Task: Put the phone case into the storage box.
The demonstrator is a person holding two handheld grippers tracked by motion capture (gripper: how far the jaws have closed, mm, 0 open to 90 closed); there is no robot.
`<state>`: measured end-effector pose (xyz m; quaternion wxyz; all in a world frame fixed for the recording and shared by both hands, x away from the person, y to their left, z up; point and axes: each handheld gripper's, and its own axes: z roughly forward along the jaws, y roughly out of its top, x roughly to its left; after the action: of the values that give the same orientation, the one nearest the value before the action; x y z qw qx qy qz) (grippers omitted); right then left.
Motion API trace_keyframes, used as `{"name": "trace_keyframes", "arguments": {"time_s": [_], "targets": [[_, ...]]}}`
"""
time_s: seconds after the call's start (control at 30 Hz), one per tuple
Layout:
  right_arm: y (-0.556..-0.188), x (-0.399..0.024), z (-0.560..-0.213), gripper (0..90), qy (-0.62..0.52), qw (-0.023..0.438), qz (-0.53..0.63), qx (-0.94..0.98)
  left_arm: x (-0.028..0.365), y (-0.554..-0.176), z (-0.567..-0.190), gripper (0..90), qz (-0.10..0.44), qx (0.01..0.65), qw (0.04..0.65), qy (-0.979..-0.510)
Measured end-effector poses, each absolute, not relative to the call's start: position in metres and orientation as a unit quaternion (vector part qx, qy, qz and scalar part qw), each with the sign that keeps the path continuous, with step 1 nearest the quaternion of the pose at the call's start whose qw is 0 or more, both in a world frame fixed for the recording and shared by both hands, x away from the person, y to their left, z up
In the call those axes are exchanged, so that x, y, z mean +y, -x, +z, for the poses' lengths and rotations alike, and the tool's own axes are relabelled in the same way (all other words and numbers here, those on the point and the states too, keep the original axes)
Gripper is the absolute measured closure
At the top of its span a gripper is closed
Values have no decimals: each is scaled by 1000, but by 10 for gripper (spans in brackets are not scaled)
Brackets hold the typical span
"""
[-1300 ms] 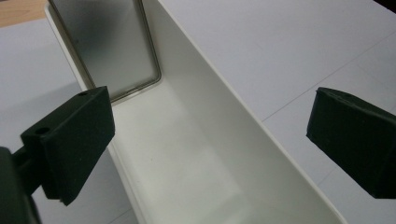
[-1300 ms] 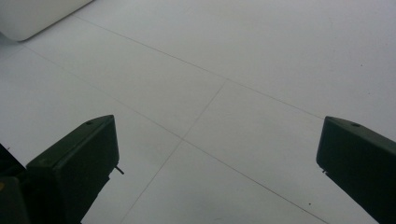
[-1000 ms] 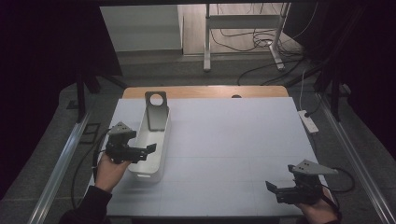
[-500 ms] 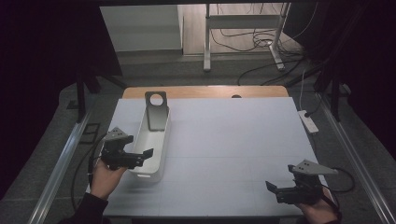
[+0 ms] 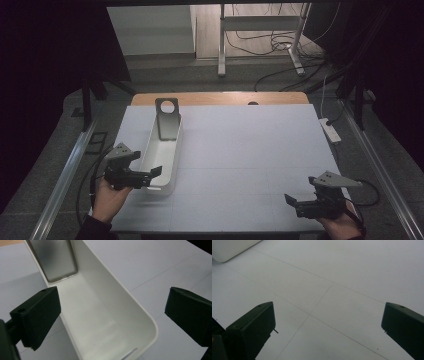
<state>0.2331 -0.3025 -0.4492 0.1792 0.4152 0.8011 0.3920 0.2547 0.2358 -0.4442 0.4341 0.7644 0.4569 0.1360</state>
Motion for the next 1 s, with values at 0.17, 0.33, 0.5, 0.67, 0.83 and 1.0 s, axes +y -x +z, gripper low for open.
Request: {"name": "trace_keyframes", "arguments": {"time_s": [0.17, 0.33, 0.5, 0.67, 0.83, 1.0], "targets": [[-233, -303, -449, 0, -415, 179, 392, 801, 239, -247, -444, 11, 138, 457, 438, -762], [-233, -303, -449, 0, -416, 180, 391, 801, 243, -240, -445, 11, 141, 460, 439, -759], [-233, -302, -449, 0, -417, 180, 390, 801, 249, -232, -445, 10, 145, 464, 442, -754], [-233, -302, -449, 0, -418, 181, 389, 800, 253, -226, -446, 10, 147, 466, 443, -751], [-233, -303, -449, 0, -421, 182, 389, 799, 256, -219, -446, 9, 149, 470, 444, -749], [-233, -302, -449, 0, -421, 182, 388, 799, 260, -214, -448, 9, 150, 472, 442, -748]]}}
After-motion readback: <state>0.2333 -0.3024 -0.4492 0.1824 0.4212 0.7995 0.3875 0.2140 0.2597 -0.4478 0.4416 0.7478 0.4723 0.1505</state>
